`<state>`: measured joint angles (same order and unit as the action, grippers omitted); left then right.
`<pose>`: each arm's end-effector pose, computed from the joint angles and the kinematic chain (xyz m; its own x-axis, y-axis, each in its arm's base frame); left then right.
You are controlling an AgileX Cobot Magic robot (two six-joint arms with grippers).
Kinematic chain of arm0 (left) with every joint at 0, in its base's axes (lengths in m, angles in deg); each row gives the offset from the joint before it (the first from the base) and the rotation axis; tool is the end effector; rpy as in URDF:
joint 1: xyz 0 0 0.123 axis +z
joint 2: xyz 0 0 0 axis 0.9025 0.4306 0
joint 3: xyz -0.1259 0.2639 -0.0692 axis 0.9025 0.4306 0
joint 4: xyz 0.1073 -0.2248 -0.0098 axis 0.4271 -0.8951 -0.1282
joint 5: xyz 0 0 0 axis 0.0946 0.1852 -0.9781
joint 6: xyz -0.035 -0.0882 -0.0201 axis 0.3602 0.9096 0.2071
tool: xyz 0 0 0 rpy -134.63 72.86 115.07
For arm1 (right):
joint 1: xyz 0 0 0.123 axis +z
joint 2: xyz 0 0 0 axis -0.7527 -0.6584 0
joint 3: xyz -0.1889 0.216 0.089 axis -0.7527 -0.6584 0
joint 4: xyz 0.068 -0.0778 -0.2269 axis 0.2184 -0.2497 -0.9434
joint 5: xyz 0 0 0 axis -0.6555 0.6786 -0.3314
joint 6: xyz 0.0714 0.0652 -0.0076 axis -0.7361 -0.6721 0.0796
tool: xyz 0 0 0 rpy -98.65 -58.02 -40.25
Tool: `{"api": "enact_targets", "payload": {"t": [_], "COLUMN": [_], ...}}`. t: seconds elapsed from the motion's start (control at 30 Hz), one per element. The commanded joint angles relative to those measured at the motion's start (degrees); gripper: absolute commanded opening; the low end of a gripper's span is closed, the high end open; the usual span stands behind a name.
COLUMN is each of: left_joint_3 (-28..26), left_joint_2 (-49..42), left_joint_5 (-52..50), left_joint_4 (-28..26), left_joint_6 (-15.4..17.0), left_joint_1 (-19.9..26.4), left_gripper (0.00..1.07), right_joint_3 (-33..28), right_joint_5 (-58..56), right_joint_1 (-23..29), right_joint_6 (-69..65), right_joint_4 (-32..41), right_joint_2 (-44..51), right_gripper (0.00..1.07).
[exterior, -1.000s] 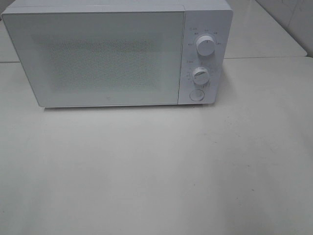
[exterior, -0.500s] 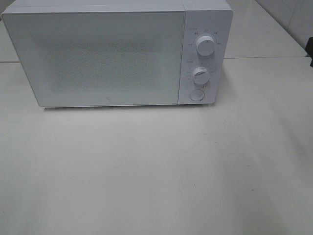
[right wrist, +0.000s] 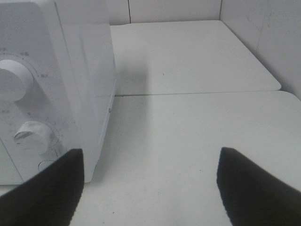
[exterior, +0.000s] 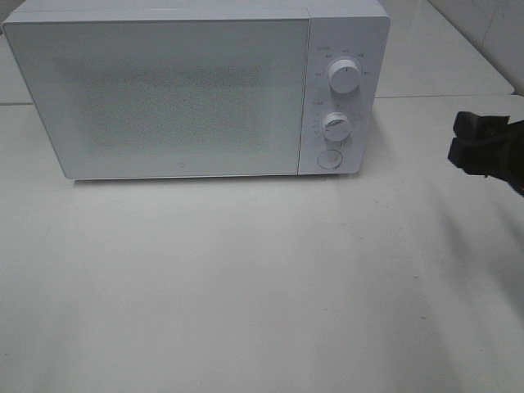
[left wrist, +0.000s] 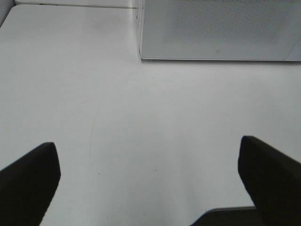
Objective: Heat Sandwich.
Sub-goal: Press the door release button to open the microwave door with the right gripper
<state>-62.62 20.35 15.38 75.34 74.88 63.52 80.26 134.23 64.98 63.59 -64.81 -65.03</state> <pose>-0.0213 -0.0073 0.2761 -0.4550 -0.0065 -0.8905 0.0811 0.9955 -0.0487 0.2099 0.0321 0.2134 -0.1586 0.0060 -0.9873 0.0116 0.9999 0.0042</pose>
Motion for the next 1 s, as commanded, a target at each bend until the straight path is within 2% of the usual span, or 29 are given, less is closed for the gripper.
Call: {"api": "enact_targets", "payload": {"t": [0.03,0.3,0.33,0.4,0.57,0.73,1.0], "left_joint_3": [0.2,0.2,0.2,0.2,0.2,0.2,0.2], "left_joint_2": [-0.6,-0.6,-0.6,-0.6,-0.6,-0.6,-0.6], "left_joint_5": [-0.7,-0.7,-0.7,-0.7,-0.7,-0.7,-0.7], "left_joint_4": [-0.5,-0.5,-0.5,-0.5,-0.5,-0.5,-0.5], "left_joint_6": [-0.1,-0.1,-0.1,-0.1,-0.1,-0.1,-0.1], "left_joint_1": [0.1,0.1,0.1,0.1,0.1,0.1,0.1], "left_gripper": [0.97,0.97,0.97,0.97,0.97,0.97,0.97], "right_joint_3": [-0.1,-0.1,-0.1,0.6,2.5,5.3,8.5], "right_joint_5": [4.6,14.0,14.0,15.4,16.6,16.6,15.9], "right_joint_1": [4.0,15.6,15.6,19.4,25.1,29.5,33.3], "right_joint_6": [1.4,1.4,1.4,1.4,1.6,1.6,2.3], "right_joint_4": [3.2,12.3,12.3,15.5,19.7,22.2,24.6], "right_joint_2": [-3.6,-13.0,-13.0,-16.0,-20.1,-23.3,-24.6], "right_gripper": [0.76,0.76,0.76,0.76,0.76,0.76,0.76]}}
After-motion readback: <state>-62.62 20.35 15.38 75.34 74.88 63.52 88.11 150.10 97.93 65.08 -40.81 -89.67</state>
